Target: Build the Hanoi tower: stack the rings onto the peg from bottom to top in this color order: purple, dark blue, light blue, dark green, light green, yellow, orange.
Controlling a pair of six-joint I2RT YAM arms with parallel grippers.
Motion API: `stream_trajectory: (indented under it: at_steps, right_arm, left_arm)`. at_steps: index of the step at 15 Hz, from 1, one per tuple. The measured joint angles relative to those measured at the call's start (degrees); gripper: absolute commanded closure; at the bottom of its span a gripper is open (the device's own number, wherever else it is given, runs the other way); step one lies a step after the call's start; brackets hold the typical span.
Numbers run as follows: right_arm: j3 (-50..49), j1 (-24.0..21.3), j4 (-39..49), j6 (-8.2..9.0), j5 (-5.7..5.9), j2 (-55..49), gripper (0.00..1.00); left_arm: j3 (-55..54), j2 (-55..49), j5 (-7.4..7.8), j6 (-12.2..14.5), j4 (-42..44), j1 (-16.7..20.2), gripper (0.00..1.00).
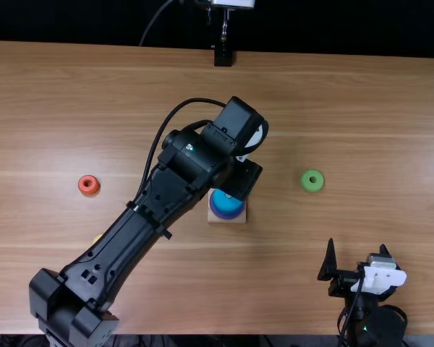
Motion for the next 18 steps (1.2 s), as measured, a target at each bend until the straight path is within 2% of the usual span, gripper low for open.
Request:
stream_trajectory:
  at_steps: [13,18]
  right_arm:
    - [0.00,-0.02,0.00,0.02,-0.02,0.00,0.00]
    - [0.00,0.00,0.02,0.00,0.02,0.00,0.00]
  left_arm:
    - [0.00,0.28,0.02,-0.07,-0.87,-0.20,1.00]
    - [0.00,0.31,0.00,-0.09,-0.87,1.68,1.00]
